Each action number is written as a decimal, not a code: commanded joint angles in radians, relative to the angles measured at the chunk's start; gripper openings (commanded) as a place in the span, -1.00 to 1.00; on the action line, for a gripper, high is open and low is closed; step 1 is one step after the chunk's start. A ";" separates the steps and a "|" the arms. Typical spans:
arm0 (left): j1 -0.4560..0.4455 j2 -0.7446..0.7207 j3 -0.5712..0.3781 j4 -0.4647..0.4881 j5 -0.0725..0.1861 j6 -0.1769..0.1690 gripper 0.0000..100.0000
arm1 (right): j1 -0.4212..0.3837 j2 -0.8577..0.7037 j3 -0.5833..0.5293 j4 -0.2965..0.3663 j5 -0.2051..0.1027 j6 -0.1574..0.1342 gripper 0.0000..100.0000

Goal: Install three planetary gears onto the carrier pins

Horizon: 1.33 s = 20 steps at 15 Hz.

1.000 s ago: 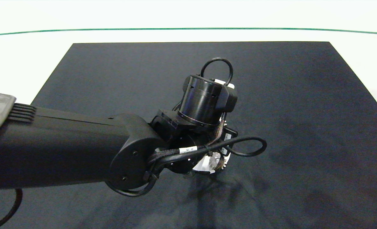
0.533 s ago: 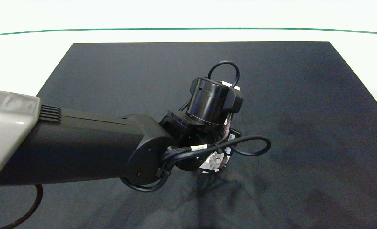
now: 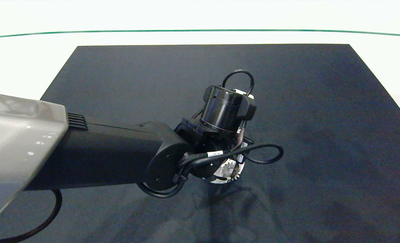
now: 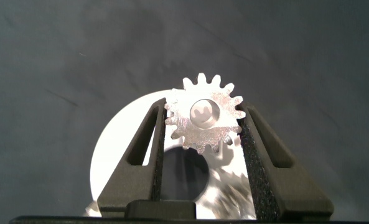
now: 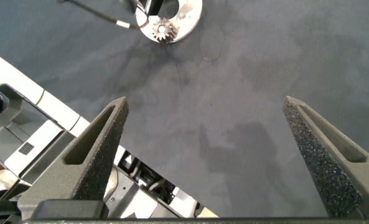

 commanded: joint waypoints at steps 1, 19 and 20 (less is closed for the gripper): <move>0.016 0.016 -0.023 -0.001 0.003 0.012 -0.62 | 0.001 0.001 0.000 0.004 0.000 0.000 1.00; 0.020 0.033 -0.005 0.001 0.003 0.021 -0.62 | 0.001 -0.007 0.005 0.004 0.001 0.000 1.00; 0.020 0.032 -0.003 0.001 0.003 0.021 -0.62 | 0.002 -0.007 0.005 0.004 0.001 0.000 1.00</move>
